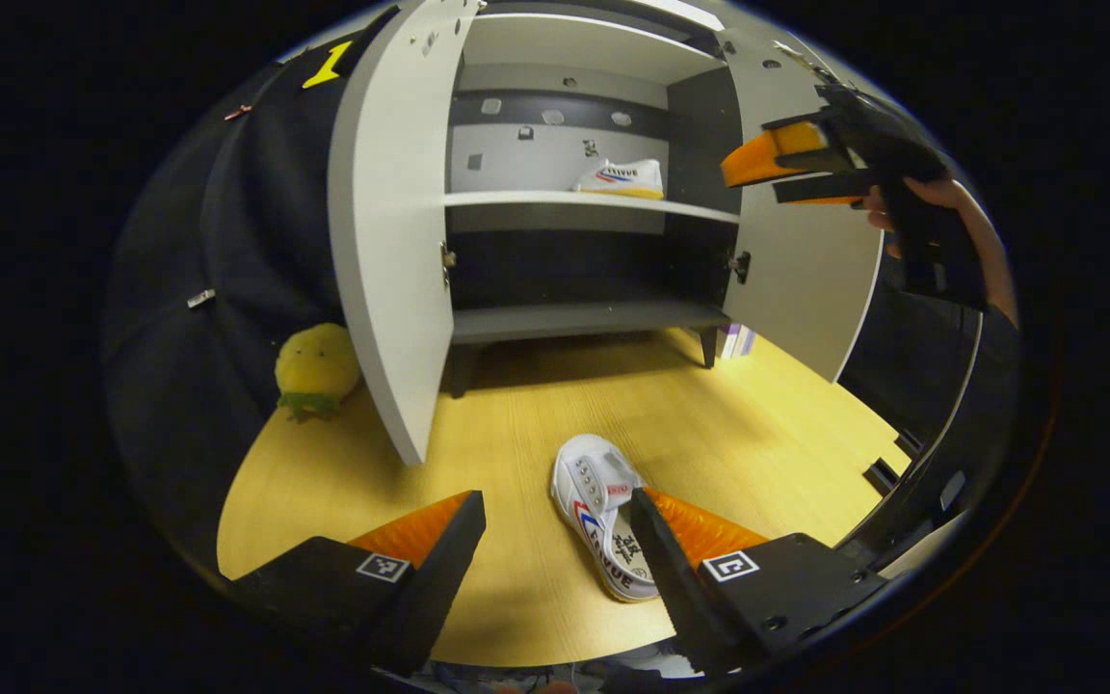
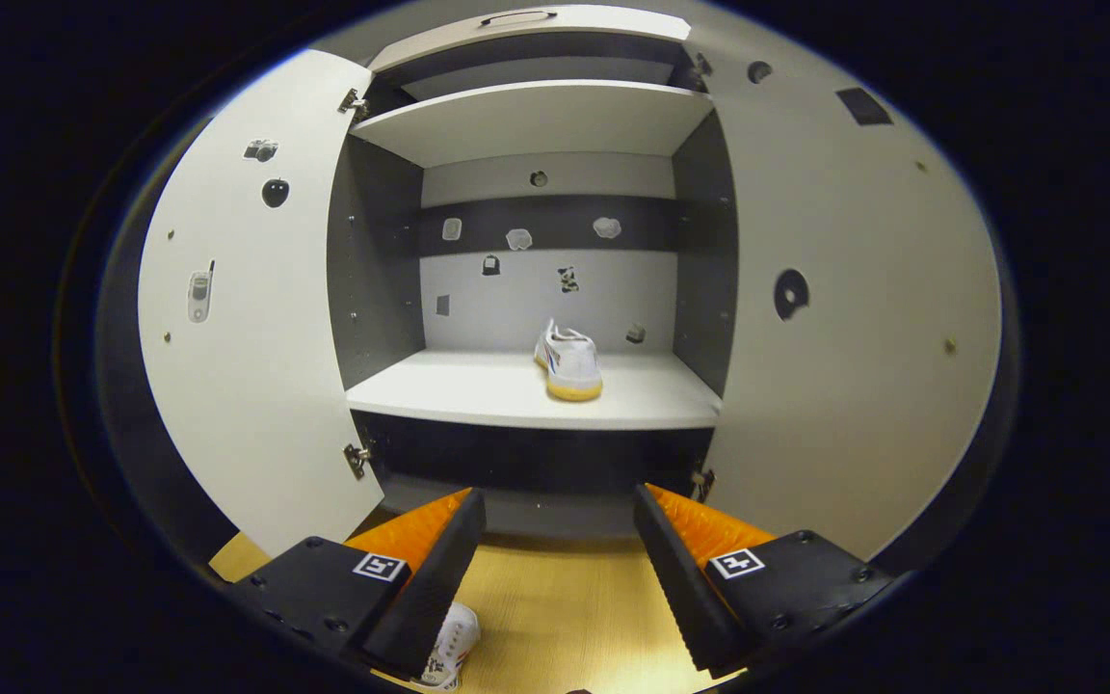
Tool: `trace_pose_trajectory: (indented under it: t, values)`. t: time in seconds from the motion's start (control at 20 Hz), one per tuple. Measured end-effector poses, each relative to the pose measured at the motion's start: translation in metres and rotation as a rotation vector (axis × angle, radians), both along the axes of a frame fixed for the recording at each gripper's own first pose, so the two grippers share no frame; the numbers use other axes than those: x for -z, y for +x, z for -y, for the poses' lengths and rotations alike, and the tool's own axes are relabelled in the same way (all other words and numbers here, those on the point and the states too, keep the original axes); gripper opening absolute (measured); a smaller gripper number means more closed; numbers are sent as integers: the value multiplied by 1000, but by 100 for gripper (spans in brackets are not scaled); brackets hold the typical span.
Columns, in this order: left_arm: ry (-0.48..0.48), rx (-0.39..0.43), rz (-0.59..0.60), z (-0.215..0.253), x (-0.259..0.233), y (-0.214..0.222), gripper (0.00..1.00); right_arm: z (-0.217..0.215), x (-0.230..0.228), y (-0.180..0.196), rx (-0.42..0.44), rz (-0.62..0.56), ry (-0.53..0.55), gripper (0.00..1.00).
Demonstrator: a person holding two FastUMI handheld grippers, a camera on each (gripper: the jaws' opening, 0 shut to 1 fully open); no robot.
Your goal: Grab one shoe with the right hand and put it into the shoe cabinet, grab the other shoe with the left hand and put it into the shoe cabinet; then close the right door with the right hand and the left door with the left hand.
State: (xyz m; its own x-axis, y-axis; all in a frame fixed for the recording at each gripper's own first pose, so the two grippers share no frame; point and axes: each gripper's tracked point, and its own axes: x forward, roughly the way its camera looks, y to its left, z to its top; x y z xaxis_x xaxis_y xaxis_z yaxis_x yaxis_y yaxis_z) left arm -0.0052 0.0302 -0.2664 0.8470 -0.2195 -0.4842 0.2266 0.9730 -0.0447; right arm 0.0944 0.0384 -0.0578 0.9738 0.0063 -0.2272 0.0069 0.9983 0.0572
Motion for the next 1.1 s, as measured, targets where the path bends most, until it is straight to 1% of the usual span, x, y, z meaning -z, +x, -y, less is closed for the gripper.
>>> trace_pose_trajectory:
  t: [0.2,0.3,0.4,0.5,0.6,0.7,0.75,0.8,0.85,0.9,1.0,1.1]
  values:
    - [24,83,-80,18,36,9,94,12,51,-55,39,-102,-6,98]
    - [63,107,-101,22,54,21,94,10,71,-78,51,-164,45,99]
    - [95,118,-116,25,66,36,95,16,78,-86,65,-182,40,99]
    - [117,124,-128,28,74,49,94,22,71,-88,71,-163,24,99]
    - [137,126,-145,31,84,61,90,25,62,-89,65,-130,5,98]
    - [132,122,-172,35,91,68,78,27,63,-92,49,-124,-20,98]
    - [115,126,-182,41,93,68,60,26,66,-94,37,-133,-28,98]
    - [120,118,-187,42,94,70,60,26,71,-97,26,-147,-31,98]
    - [130,109,-189,43,98,73,50,24,76,-98,13,-162,-32,98]
    - [148,98,-189,44,101,75,46,24,81,-100,6,-175,-33,98]
    - [171,75,-192,42,104,77,41,24,87,-100,-8,-190,-26,99]
    - [188,27,-206,35,108,78,29,24,89,-97,-22,-196,-20,99]
